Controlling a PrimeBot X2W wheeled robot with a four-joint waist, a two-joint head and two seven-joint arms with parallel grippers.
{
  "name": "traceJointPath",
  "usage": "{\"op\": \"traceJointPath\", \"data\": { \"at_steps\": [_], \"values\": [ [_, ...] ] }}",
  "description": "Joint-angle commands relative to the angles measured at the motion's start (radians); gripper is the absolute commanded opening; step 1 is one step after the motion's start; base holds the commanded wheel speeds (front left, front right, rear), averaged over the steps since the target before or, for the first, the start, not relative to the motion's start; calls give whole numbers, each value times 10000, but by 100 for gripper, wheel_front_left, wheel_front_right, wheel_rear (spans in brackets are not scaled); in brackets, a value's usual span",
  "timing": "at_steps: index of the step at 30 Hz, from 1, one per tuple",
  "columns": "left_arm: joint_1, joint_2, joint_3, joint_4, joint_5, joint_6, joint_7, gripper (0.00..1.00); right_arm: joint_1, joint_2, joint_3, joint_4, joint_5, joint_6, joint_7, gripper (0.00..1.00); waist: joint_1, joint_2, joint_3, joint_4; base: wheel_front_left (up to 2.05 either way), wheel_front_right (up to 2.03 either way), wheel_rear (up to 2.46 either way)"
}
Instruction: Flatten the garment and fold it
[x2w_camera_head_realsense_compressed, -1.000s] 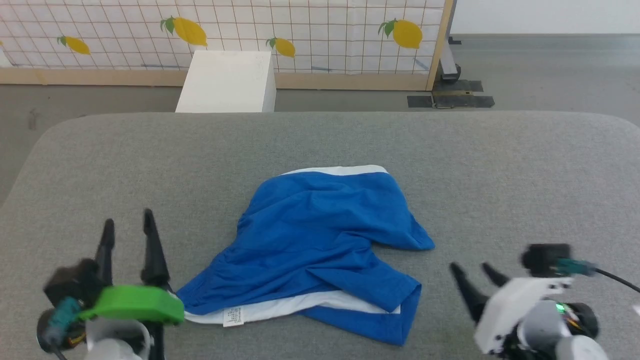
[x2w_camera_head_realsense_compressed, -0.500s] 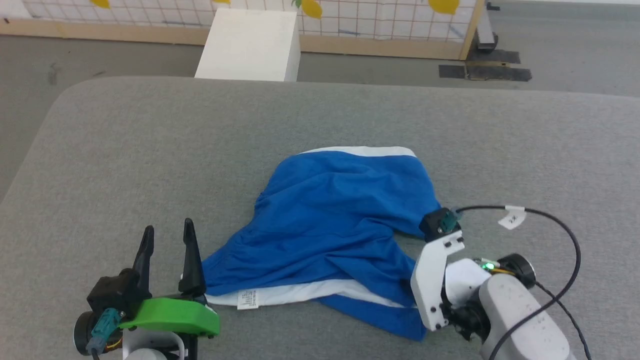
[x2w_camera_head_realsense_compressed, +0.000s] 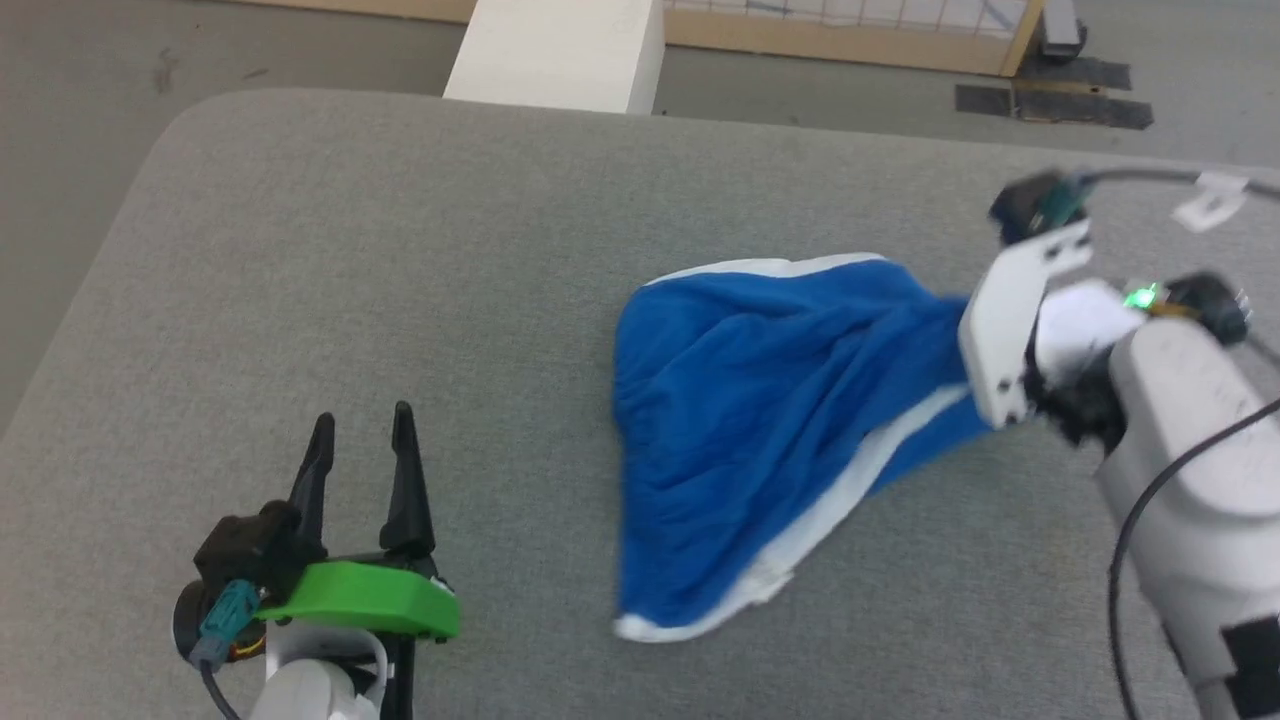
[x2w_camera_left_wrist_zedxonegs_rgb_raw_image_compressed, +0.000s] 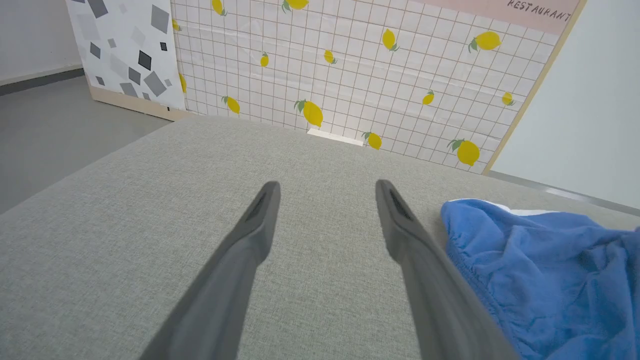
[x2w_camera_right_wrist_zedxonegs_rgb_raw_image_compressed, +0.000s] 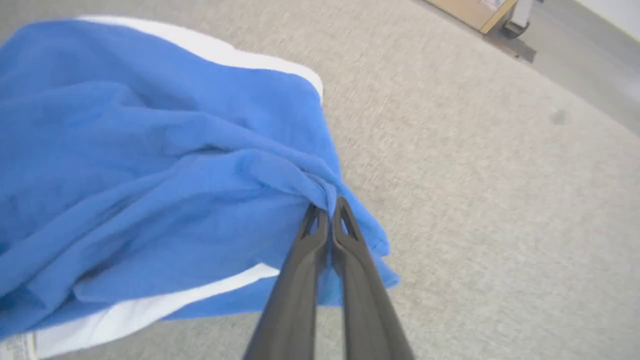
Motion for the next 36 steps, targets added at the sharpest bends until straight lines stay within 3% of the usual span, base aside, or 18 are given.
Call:
{"op": "traceJointPath", "data": {
  "at_steps": [1, 2, 3, 4, 7, 12, 15, 20, 27, 36],
  "values": [
    [-240, -84, -44, 75, 41, -94, -47, 100, -317, 9, -101, 282, -178, -19, -227, 0, 0, 0, 259, 250, 0, 0, 0],
    [-292, -102, -51, 118, 43, -125, -47, 100, -457, 37, -189, 498, -245, -19, -336, 0, 0, 0, 283, 279, 0, 0, 0],
    [-337, -123, -65, 173, 44, -158, -47, 100, -583, 61, -198, 765, -399, -19, -431, 8, 0, 0, 315, 311, 0, 0, 0],
    [-367, -138, -73, 211, 46, -178, -47, 100, -654, 89, -166, 963, -482, -19, -487, 100, 0, 0, 328, 329, 0, 0, 0],
    [-396, -177, -61, 309, 61, -212, -47, 100, -830, 282, -431, 1330, -436, -19, -1164, 100, 0, 0, 276, 306, 0, 0, 0],
    [-262, -210, 19, 448, 134, -274, -47, 100, -703, 688, -1472, 1293, 88, -19, -3235, 100, 0, 0, -151, 93, 0, 0, 0],
    [-75, -222, 87, 417, 183, -307, -47, 100, -24, 853, -1761, 904, 392, -19, -4260, 100, 0, 0, -500, -98, 0, 0, 0],
    [279, -237, 119, 378, 234, -327, -47, 100, 1835, 1019, -2072, -42, 716, -19, -5073, 100, 0, 0, -900, -423, 0, 0, 0],
    [501, -252, 3, 327, 225, -376, -47, 100, 3437, 882, -1854, -902, 513, -19, -4544, 100, 0, 0, -864, -791, 0, 0, 0],
    [82, -263, -330, 320, 216, -417, -47, 100, 2103, 181, -1400, -189, -116, -19, -3412, 100, 0, 0, -136, -475, 0, 0, 0]
  ]
}}
